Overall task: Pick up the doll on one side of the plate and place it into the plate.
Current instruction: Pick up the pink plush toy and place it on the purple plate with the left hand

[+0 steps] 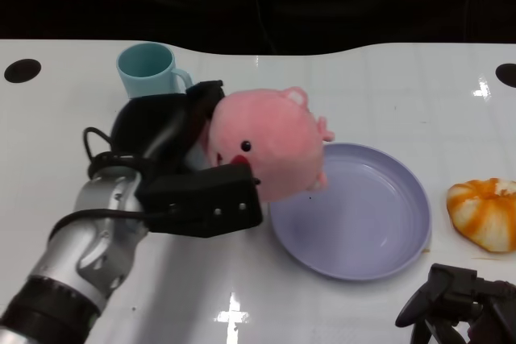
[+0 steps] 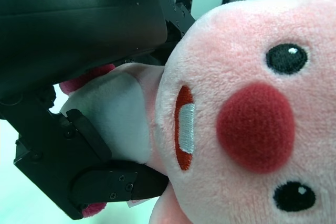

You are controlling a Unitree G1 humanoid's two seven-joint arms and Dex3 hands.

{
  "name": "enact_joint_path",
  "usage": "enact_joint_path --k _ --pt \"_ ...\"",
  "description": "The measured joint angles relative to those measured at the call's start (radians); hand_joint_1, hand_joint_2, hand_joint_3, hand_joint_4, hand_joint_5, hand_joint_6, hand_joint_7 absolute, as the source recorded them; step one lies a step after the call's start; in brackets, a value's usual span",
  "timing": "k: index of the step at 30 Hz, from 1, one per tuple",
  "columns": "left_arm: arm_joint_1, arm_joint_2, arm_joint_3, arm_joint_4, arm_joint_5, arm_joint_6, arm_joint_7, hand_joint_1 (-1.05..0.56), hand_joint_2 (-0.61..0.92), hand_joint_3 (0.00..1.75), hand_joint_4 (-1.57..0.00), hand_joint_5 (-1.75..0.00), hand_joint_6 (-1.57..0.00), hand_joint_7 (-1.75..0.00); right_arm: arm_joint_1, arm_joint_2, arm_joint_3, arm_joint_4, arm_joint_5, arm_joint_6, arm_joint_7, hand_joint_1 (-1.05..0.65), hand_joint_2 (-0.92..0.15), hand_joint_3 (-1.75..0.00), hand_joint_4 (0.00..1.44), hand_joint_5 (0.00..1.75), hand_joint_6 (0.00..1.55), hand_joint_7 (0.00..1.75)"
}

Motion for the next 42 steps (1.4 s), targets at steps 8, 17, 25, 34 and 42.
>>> enact_joint_path --k 8,17,25,34,42 --pt "-0.054 -0.084 -0.051 0.002 0.024 0.061 -0.065 -0.23 0.54 1.04 -0.9 -1.75 -0.66 -1.75 0.007 0.001 0.012 -0.02 -0.002 0.0 -0.003 -0.94 -0.92 -0.45 0.87 1.47 0.86 1.15" --pt "-0.115 -0.204 -0.097 0.081 0.024 0.091 -0.09 -0.24 0.58 0.96 -0.88 -1.75 -0.62 -1.73 0.009 0.001 0.017 -0.022 -0.01 0.0 -0.009 -0.94 -0.92 -0.46 0.86 1.48 0.85 1.17" --pt "-0.176 -0.257 -0.134 0.218 0.029 0.056 -0.074 -0.25 0.64 0.86 -0.89 -1.75 -0.64 -1.72 0.01 0.002 0.019 -0.022 -0.01 0.001 -0.011 -0.94 -0.92 -0.46 0.86 1.48 0.85 1.16" --pt "-0.214 -0.286 -0.161 0.299 0.031 0.034 -0.066 -0.24 0.67 0.71 -0.86 -1.75 -0.66 -1.59 0.02 0.003 0.026 -0.037 -0.009 0.017 -0.015 -0.95 -0.92 -0.44 0.87 1.48 0.86 1.16" --pt "-0.228 -0.304 -0.16 0.323 0.011 0.031 -0.088 -0.36 0.89 0.09 -0.75 -1.7 -1.0 -0.34 0.019 0.004 0.026 -0.036 -0.013 0.016 -0.018 -0.94 -0.92 -0.46 0.86 1.48 0.85 1.16"
